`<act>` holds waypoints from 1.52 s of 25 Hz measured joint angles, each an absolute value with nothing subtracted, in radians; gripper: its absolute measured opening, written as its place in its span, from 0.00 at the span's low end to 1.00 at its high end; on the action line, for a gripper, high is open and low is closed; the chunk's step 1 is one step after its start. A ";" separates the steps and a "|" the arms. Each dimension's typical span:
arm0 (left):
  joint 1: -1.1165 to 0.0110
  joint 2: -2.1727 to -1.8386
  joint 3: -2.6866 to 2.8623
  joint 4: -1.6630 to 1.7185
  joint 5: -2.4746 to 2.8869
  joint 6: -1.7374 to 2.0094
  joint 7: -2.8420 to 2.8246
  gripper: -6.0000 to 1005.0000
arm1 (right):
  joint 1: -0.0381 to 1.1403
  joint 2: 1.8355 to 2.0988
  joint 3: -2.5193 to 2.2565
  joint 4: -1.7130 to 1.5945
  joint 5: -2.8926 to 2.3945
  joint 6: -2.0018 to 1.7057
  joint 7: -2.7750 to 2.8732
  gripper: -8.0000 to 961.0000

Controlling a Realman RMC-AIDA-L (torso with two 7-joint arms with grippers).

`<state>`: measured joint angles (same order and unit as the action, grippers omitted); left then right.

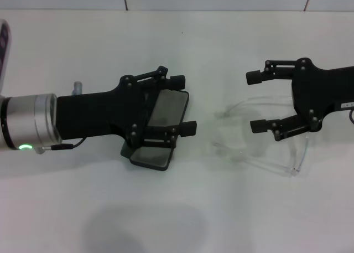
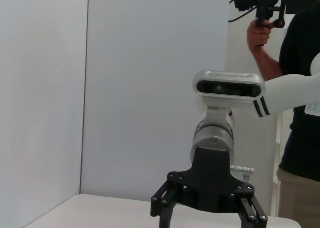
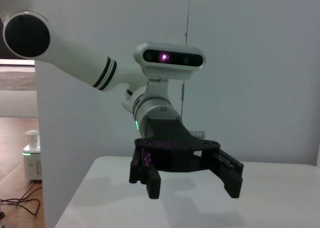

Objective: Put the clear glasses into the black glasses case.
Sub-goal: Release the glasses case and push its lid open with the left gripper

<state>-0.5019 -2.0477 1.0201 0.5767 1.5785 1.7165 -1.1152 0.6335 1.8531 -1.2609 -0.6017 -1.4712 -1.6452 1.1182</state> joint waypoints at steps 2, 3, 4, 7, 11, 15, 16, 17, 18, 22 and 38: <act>-0.501 -2.048 1.020 0.577 1.578 1.716 -1.115 0.89 | 0.627 1.853 -1.261 -0.610 -1.471 -1.645 1.118 0.92; -0.501 -2.048 1.020 0.577 1.578 1.716 -1.115 0.89 | 0.625 1.854 -1.261 -0.613 -1.471 -1.645 1.118 0.92; -0.500 -2.048 1.020 0.577 1.579 1.716 -1.115 0.89 | 0.622 1.854 -1.261 -0.617 -1.471 -1.645 1.118 0.92; -0.500 -2.048 1.020 0.577 1.578 1.716 -1.114 0.89 | 0.617 1.855 -1.261 -0.626 -1.471 -1.644 1.118 0.92; -0.500 -2.048 1.020 0.577 1.578 1.716 -1.114 0.89 | 0.614 1.856 -1.261 -0.627 -1.471 -1.644 1.118 0.92; -0.499 -2.047 1.020 0.577 1.578 1.716 -1.117 0.89 | 0.610 1.856 -1.261 -0.629 -1.471 -1.644 1.118 0.92; -0.498 -2.046 1.020 0.577 1.578 1.716 -1.120 0.89 | 0.607 1.856 -1.261 -0.630 -1.471 -1.643 1.118 0.92; -0.498 -2.044 1.019 0.577 1.578 1.716 -1.128 0.89 | 0.605 1.856 -1.261 -0.631 -1.471 -1.643 1.118 0.92; -0.498 -2.042 1.017 0.582 1.579 1.716 -1.144 0.89 | 0.603 1.855 -1.260 -0.633 -1.471 -1.641 1.118 0.92; -0.497 -2.034 1.011 0.634 1.578 1.695 -1.261 0.89 | 0.601 1.855 -1.258 -0.636 -1.471 -1.635 1.118 0.92; -0.507 -2.061 1.012 0.862 1.874 1.398 -1.813 0.88 | 0.607 1.859 -1.258 -0.648 -1.504 -1.614 1.117 0.92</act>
<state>-0.5071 -2.0613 1.0116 0.8619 1.8743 1.3977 -1.8126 0.6065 1.8587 -1.2578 -0.6482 -1.5038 -1.6138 1.1173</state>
